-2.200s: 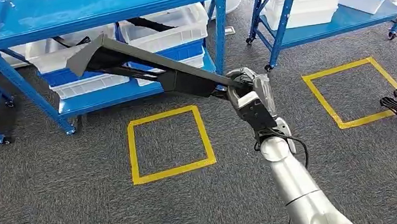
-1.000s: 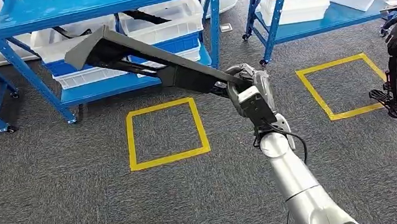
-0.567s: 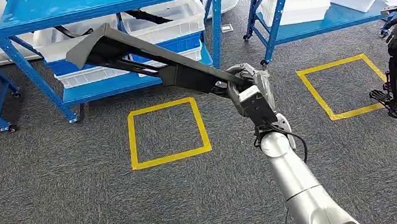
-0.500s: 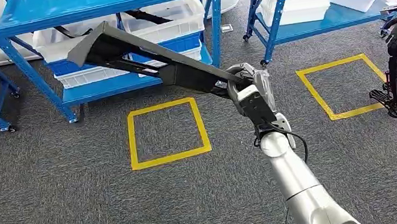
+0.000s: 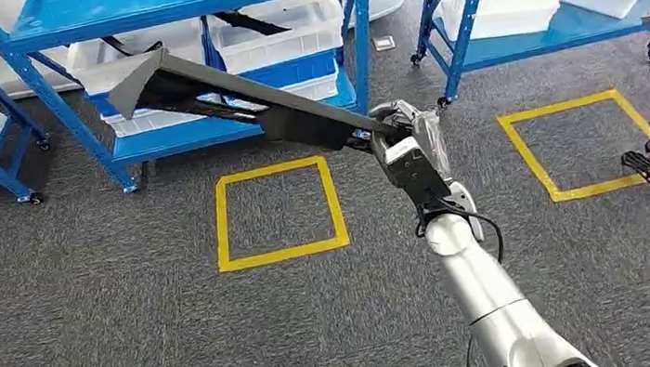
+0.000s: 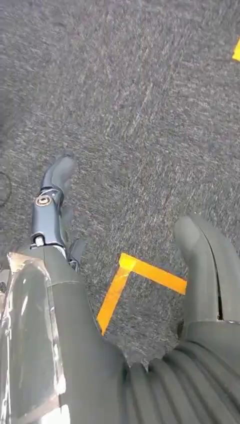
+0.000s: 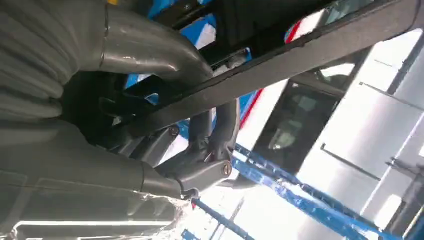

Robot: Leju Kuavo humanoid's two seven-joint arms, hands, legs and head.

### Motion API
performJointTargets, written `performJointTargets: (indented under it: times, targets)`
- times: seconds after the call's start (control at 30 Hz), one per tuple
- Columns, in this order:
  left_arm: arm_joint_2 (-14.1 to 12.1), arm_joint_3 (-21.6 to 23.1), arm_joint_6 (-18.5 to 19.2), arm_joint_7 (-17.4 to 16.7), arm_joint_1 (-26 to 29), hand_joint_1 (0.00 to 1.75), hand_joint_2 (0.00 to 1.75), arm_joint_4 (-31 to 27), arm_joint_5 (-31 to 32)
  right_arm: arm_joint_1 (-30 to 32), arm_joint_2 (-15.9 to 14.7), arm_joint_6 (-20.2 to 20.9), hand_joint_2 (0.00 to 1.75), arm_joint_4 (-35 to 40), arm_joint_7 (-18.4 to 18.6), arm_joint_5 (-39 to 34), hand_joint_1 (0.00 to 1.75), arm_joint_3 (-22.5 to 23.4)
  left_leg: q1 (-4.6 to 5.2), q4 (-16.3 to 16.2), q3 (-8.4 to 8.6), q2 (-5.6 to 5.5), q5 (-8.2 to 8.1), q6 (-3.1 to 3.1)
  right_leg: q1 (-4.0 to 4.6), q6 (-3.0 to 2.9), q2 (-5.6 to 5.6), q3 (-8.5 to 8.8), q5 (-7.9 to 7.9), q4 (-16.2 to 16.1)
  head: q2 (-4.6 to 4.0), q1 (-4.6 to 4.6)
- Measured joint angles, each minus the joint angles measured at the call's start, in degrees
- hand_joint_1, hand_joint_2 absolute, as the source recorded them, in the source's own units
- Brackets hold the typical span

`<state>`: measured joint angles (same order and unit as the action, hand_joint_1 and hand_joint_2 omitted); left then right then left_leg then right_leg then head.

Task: Take the parts from the cabinet and place them on the table.

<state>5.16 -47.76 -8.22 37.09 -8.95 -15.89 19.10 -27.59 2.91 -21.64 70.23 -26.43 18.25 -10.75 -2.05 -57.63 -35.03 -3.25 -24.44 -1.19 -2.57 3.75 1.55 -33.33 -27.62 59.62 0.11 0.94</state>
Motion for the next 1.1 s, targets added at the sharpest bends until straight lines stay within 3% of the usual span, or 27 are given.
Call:
performJointTargets:
  times: [0.07,0.1,0.13,0.2,0.23,0.27,0.3,0.33,0.37,0.4,0.43,0.53,0.57,0.6,0.63,0.67,0.73,0.77,0.8,0.83,0.87,0.9,0.93,0.97,1.03,1.07,1.1]
  targets:
    - [-0.11,0.0,0.02,0.07,0.26,0.0,1.75,0.09,0.0,0.07,-0.06,-0.02,1.75,0.02,-0.09,-0.04,1.75,-0.09,-0.54,-0.18,-0.27,0.2,-0.18,-0.45,-0.28,-1.14,-0.57,-0.16,0.31,-0.12,0.0,-0.02]
    - [-0.17,0.0,0.04,0.13,0.26,0.0,1.75,0.09,0.0,0.07,-0.04,-0.11,1.75,0.04,-0.09,-0.04,1.75,-0.09,-0.46,-1.29,-0.67,1.46,-1.16,-0.36,-0.17,-1.56,-0.81,-0.17,0.44,-0.13,0.0,-0.17]
    - [-0.17,0.0,0.18,0.24,0.19,0.0,1.75,0.09,0.0,0.07,-0.13,-0.33,1.75,0.07,-0.09,-0.04,1.75,-0.07,-0.26,-5.22,-2.4,2.63,-3.77,-0.34,0.08,-2.18,-1.15,-0.32,0.57,-0.12,0.0,-0.19]
    - [-0.17,0.02,0.18,0.31,0.19,0.0,1.75,0.09,0.09,0.28,-0.33,-0.59,1.75,0.07,-0.09,-0.04,1.75,-0.07,-0.18,-14.35,-6.56,2.97,-8.09,-0.31,0.81,-2.83,-1.93,-0.68,0.66,-0.11,0.0,-0.24]
    - [-0.15,0.02,0.18,0.31,0.2,0.0,1.75,0.11,0.09,0.51,-0.39,-0.74,1.75,0.07,-0.09,-0.04,1.75,-0.07,-0.16,-17.79,-8.13,3.03,-9.21,-0.14,1.14,-3.0,-2.36,-0.86,0.76,-0.1,0.0,-0.24]
    - [-0.11,0.02,0.15,0.29,0.21,0.0,1.75,0.13,0.11,0.77,-0.46,-0.85,1.75,0.07,-0.09,-0.04,1.75,-0.05,-0.07,-18.42,-8.3,3.04,-8.97,0.14,1.45,-3.08,-2.77,-0.93,0.76,-0.1,0.0,-0.24]
    - [-0.11,0.02,0.07,0.29,0.22,0.0,1.75,0.13,0.18,0.96,-0.55,-0.96,1.75,0.07,-0.09,-0.02,1.75,-0.05,0.13,-16.66,-7.2,3.08,-7.7,0.62,1.74,-3.09,-3.14,-0.95,0.77,-0.1,0.0,-0.21]
    - [-0.11,0.02,0.07,0.2,0.18,0.0,1.75,0.13,0.17,1.06,-0.63,-1.05,1.75,0.07,-0.06,-0.02,1.75,-0.05,0.47,-12.57,-4.79,3.23,-5.61,1.26,1.97,-3.1,-3.57,-0.9,0.78,-0.1,0.0,-0.24]
    - [-0.11,0.02,0.0,0.09,0.1,0.0,1.75,0.13,0.2,1.05,-0.68,-1.11,1.75,0.09,-0.09,0.02,1.75,-0.05,1.03,-6.6,-1.19,3.9,-3.21,2.22,2.17,-3.1,-3.93,-0.8,0.78,-0.12,0.0,-0.24]
    - [-0.2,0.02,0.0,0.07,-0.05,0.0,1.75,0.13,0.26,1.06,-0.72,-1.2,1.75,0.15,-0.09,0.02,1.75,-0.05,1.66,-2.67,1.05,5.46,-2.7,3.1,2.2,-3.1,-4.27,-0.69,0.78,-0.13,0.0,-0.21]
    - [-0.31,0.02,0.0,-0.06,-0.3,0.0,1.75,0.13,0.35,1.1,-0.81,-1.38,1.75,0.24,-0.11,0.02,1.75,0.02,2.02,-1.88,1.46,6.7,-3.25,3.29,2.93,-3.02,-4.74,-0.82,0.77,-0.02,0.0,-0.1]
    - [-0.26,0.04,-0.02,-0.22,-0.38,0.0,1.75,0.15,0.68,1.74,-0.94,-1.64,1.75,0.26,-0.19,0.09,1.75,0.09,2.61,-1.63,1.11,5.06,-2.9,3.26,2.33,-2.77,-6.12,-0.56,0.92,-0.36,0.0,-0.21]
    - [-0.33,0.04,-0.02,-0.28,-0.33,0.0,1.75,0.15,0.68,1.85,-0.96,-1.66,1.75,0.28,-0.22,0.11,1.75,0.09,2.42,-0.79,1.42,4.61,-2.27,3.44,2.79,-2.6,-6.49,-0.32,0.94,-0.36,0.0,-0.13]
    - [-0.22,0.04,0.0,-0.28,-0.27,0.0,1.75,0.2,0.68,2.0,-1.09,-1.66,1.75,0.48,-0.3,0.2,1.75,0.17,1.87,-0.18,1.79,4.38,-1.68,3.3,2.52,-2.42,-5.35,-1.3,0.28,0.55,0.0,-0.19]
    - [-0.17,0.04,0.0,-0.2,-0.4,0.0,1.75,0.2,0.66,1.99,-1.22,-1.68,1.75,0.61,-0.37,0.22,1.75,0.2,1.79,0.11,1.69,3.94,-1.39,3.66,2.56,-2.57,-3.47,-2.09,-1.17,2.63,0.0,-0.13]
    - [-0.22,0.04,0.2,-0.06,-0.46,0.0,1.75,0.22,0.52,2.03,-1.27,-1.73,1.75,0.74,-0.41,0.2,1.75,0.28,1.77,0.11,1.45,3.58,-1.22,3.9,2.35,-2.87,-2.45,-3.94,-3.25,6.93,0.0,-0.02]
    - [-0.04,0.04,0.41,0.13,-0.42,0.0,1.75,0.24,-0.02,2.7,-1.55,-1.86,1.75,0.85,-0.35,0.33,1.75,0.46,1.78,0.07,1.21,2.5,-1.08,3.94,2.08,-2.84,-2.01,-7.62,-6.24,15.27,0.0,-0.04]
    - [0.0,0.04,0.53,0.15,-0.32,0.0,1.75,0.24,-0.11,3.23,-1.68,-1.92,1.75,0.96,-0.33,0.37,1.75,0.54,1.77,0.06,1.16,1.86,-1.01,3.86,2.04,-2.41,-1.91,-8.32,-6.43,16.97,0.0,-0.04]
    - [0.07,0.04,0.66,0.15,-0.26,0.0,1.75,0.24,-0.22,3.62,-1.75,-1.94,1.75,1.16,-0.24,0.39,1.75,0.59,1.76,0.03,1.16,1.34,-0.96,3.8,1.95,-1.92,-1.88,-7.77,-5.78,15.9,0.0,-0.02]
    - [0.15,0.02,0.9,0.15,-0.26,0.0,1.75,0.24,-0.46,3.95,-1.81,-1.94,1.75,1.4,-0.19,0.35,1.75,0.7,1.74,-0.01,1.17,0.69,-0.93,3.72,1.82,-1.19,-1.81,-5.69,-4.04,12.07,0.0,-0.04]
    - [0.22,0.02,0.96,0.15,-0.28,0.0,1.75,0.24,-0.48,4.17,-1.95,-1.94,1.75,1.79,-0.17,0.17,1.75,0.87,1.72,-0.16,1.17,0.09,-0.92,3.65,1.64,-0.54,-1.45,-2.97,-1.92,6.62,0.0,-0.04]
    - [0.22,0.04,1.01,0.18,-0.31,0.0,1.75,0.24,-0.52,4.33,-2.1,-1.94,1.75,2.1,-0.17,-0.06,1.75,1.11,1.7,-0.35,1.12,-0.36,-1.0,3.43,1.32,-0.13,-0.3,-0.49,-0.21,1.58,0.0,-0.02]
    - [0.2,0.02,1.01,0.18,-0.32,0.0,1.75,0.24,-0.55,4.43,-2.25,-1.94,1.75,2.16,-0.24,-0.18,1.75,1.29,2.0,-0.62,0.87,-0.76,-1.13,3.0,1.19,-0.53,1.11,0.22,-0.28,-0.51,0.0,-0.04]
    - [0.2,0.02,1.03,0.22,-0.33,0.0,1.75,0.24,-0.55,4.62,-2.21,-1.94,1.75,2.32,-0.3,-0.24,1.75,1.33,2.05,-0.73,0.61,-1.14,-1.08,2.62,1.38,-1.21,0.36,0.49,0.14,-0.73,0.0,-0.11]
    - [0.2,0.02,1.01,0.24,-0.21,0.0,1.75,0.24,-0.61,5.06,-2.23,-1.94,1.75,2.6,-0.41,-0.31,1.75,1.4,1.8,-0.46,0.27,-1.68,-0.7,1.98,1.7,-1.93,-0.12,0.33,0.24,-0.58,0.0,-0.15]
    - [0.13,0.0,0.98,0.24,-0.08,0.0,1.75,0.24,-0.63,5.1,-2.23,-1.92,1.75,2.62,-0.46,-0.44,1.75,1.46,1.81,-0.37,0.11,-2.03,-0.6,1.64,1.25,-2.44,-0.59,0.41,0.51,-0.84,0.0,-0.11]
    - [0.11,0.0,0.94,0.2,0.01,0.0,1.75,0.28,-0.66,5.0,-2.21,-1.88,1.75,2.64,-0.61,-0.7,1.75,1.51,1.61,-0.89,-0.08,-1.09,-1.09,1.48,0.84,-2.96,-0.95,0.48,0.85,-1.16,0.0,-0.13]
